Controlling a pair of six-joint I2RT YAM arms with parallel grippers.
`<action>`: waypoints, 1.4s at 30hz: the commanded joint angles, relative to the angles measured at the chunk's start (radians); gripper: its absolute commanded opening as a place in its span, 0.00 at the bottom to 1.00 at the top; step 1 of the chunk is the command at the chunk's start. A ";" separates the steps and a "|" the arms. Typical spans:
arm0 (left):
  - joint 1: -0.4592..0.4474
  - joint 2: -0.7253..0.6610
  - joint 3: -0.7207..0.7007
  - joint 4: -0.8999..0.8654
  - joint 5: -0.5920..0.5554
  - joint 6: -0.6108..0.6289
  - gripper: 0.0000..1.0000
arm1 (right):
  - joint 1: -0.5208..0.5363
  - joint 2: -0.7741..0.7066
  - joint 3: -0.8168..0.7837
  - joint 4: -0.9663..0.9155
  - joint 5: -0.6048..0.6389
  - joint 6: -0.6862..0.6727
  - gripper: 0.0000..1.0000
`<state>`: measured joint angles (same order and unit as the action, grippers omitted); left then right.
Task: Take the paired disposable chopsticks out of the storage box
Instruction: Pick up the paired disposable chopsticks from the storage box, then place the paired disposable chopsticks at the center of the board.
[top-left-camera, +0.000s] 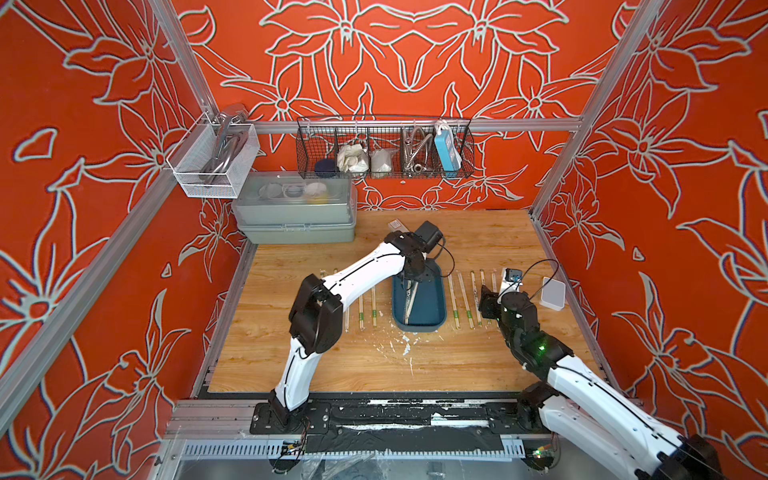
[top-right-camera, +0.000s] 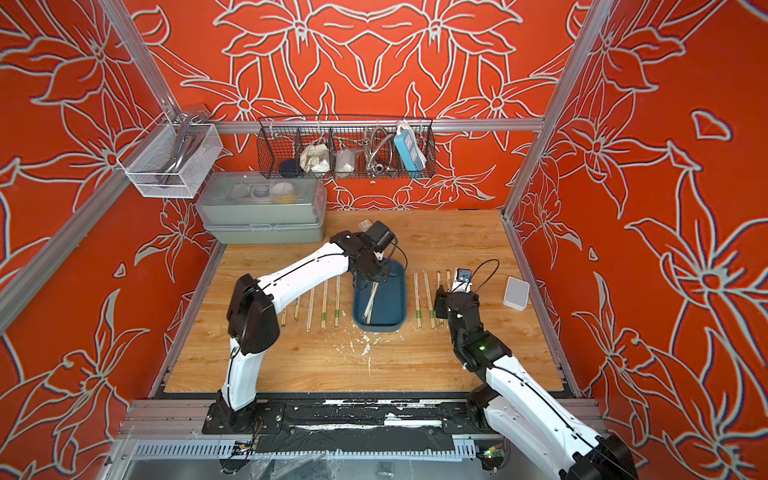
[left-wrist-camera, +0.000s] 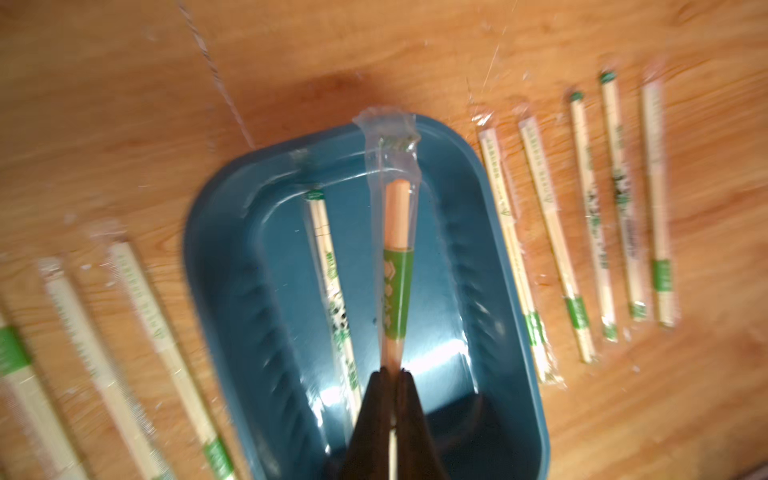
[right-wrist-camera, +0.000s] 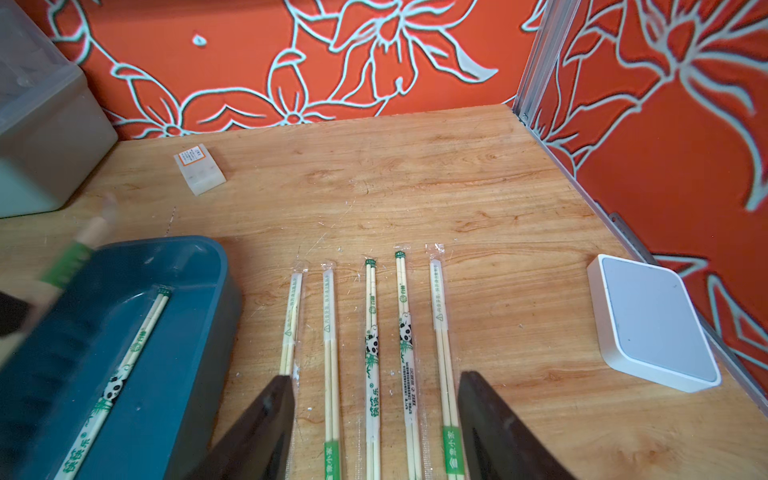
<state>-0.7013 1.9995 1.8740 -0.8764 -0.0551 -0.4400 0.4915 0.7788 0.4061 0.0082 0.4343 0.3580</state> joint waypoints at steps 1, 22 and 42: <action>0.061 -0.134 -0.087 -0.013 -0.009 0.003 0.00 | -0.004 0.014 -0.007 0.019 -0.022 -0.014 0.68; 0.611 -0.399 -0.711 0.301 -0.148 0.273 0.00 | -0.004 0.125 0.011 0.073 -0.163 -0.060 0.73; 0.695 -0.137 -0.651 0.339 -0.180 0.367 0.00 | -0.002 0.114 0.003 0.078 -0.158 -0.062 0.73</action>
<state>-0.0185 1.8526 1.2152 -0.5331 -0.2203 -0.0750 0.4908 0.9020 0.4061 0.0685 0.2859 0.3023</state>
